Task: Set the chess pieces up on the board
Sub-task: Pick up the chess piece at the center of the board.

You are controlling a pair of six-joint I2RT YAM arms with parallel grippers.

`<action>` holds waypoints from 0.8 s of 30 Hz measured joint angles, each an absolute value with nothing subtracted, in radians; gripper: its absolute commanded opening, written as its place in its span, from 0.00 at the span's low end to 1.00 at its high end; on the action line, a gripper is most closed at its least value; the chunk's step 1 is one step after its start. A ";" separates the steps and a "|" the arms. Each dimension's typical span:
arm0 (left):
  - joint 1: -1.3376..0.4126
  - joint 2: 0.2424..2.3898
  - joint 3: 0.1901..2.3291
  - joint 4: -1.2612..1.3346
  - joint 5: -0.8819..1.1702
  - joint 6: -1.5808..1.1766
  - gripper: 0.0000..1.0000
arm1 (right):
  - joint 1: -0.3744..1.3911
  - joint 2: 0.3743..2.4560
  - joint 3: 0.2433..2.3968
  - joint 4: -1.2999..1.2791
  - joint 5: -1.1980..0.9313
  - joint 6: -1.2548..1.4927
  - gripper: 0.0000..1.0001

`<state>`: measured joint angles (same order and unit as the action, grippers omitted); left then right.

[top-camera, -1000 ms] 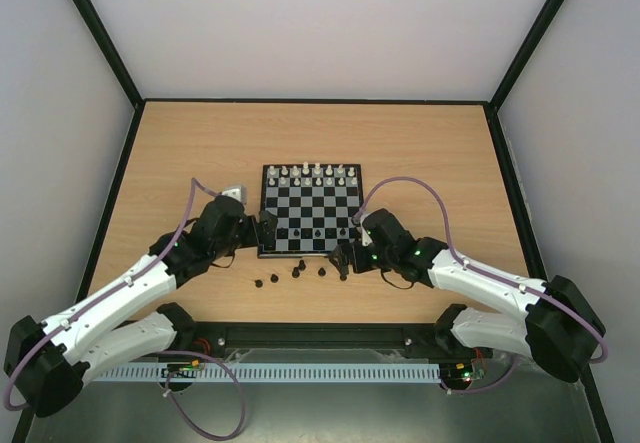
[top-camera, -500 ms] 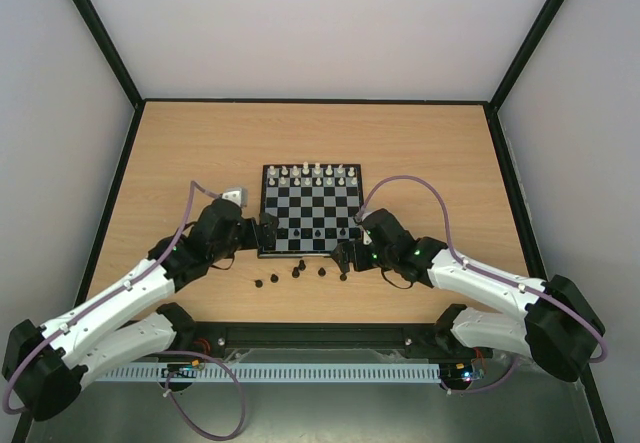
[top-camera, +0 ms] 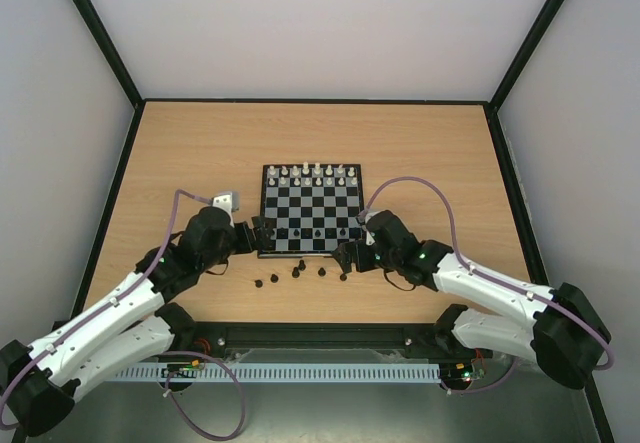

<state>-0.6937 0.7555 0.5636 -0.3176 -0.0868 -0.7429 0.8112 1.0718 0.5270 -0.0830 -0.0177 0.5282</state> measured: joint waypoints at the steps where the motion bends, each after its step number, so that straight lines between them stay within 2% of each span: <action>1: -0.696 0.754 0.563 -0.320 -0.087 -0.745 0.99 | 0.811 1.069 0.526 -0.083 -0.019 0.528 0.99; 15: -0.709 0.759 0.532 -0.313 -0.101 -0.770 0.99 | 0.811 1.068 0.507 -0.067 -0.033 0.528 0.99; 24: -0.713 0.842 0.533 -0.288 -0.100 -0.762 0.99 | 0.811 1.068 0.507 -0.057 -0.033 0.528 0.99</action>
<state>-0.7132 0.8417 0.5335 -0.2878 -0.1001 -0.7624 0.8112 1.0676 0.5068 -0.0570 -0.0326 0.5278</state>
